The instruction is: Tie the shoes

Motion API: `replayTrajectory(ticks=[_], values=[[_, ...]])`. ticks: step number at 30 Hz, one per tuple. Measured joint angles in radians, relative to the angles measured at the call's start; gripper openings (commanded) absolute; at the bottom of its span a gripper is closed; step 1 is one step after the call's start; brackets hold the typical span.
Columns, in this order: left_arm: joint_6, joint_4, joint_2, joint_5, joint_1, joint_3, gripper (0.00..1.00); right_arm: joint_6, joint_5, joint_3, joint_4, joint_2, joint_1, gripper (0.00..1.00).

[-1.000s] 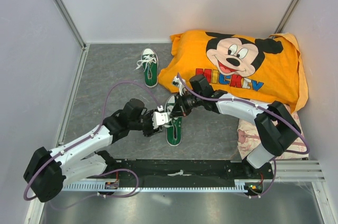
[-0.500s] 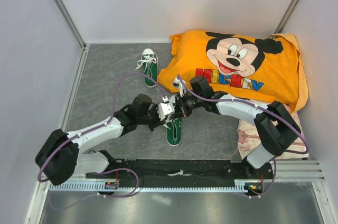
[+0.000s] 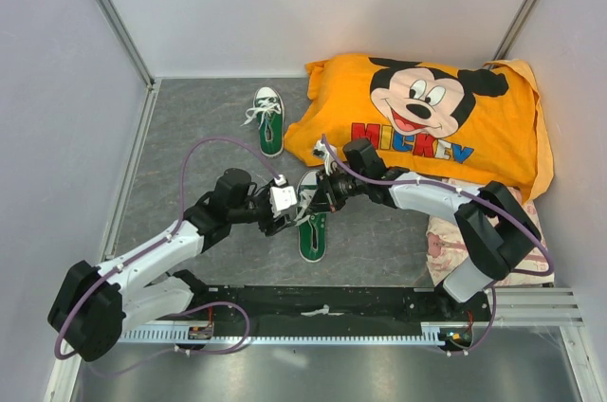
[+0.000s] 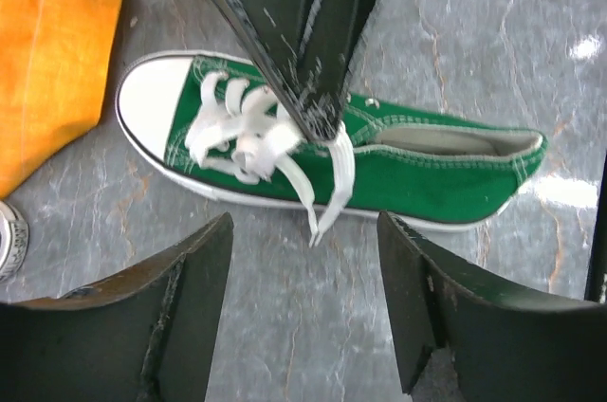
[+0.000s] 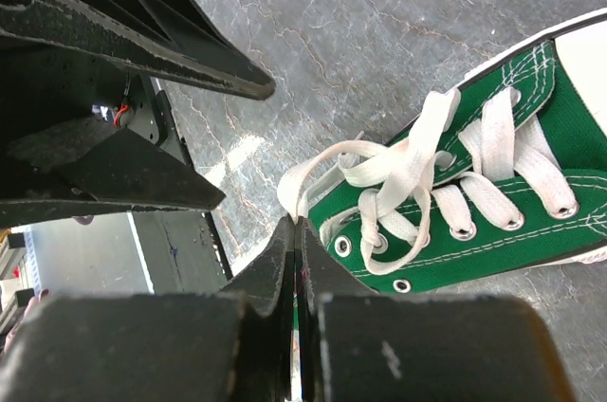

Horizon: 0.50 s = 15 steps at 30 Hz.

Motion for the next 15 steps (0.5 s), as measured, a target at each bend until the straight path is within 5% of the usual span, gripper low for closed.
replayTrajectory(ticks=[15], values=[[0.006,0.206,0.186,0.045,0.003,0.001,0.35,0.011,-0.002,-0.039,0.055,-0.004,-0.001,0.0]])
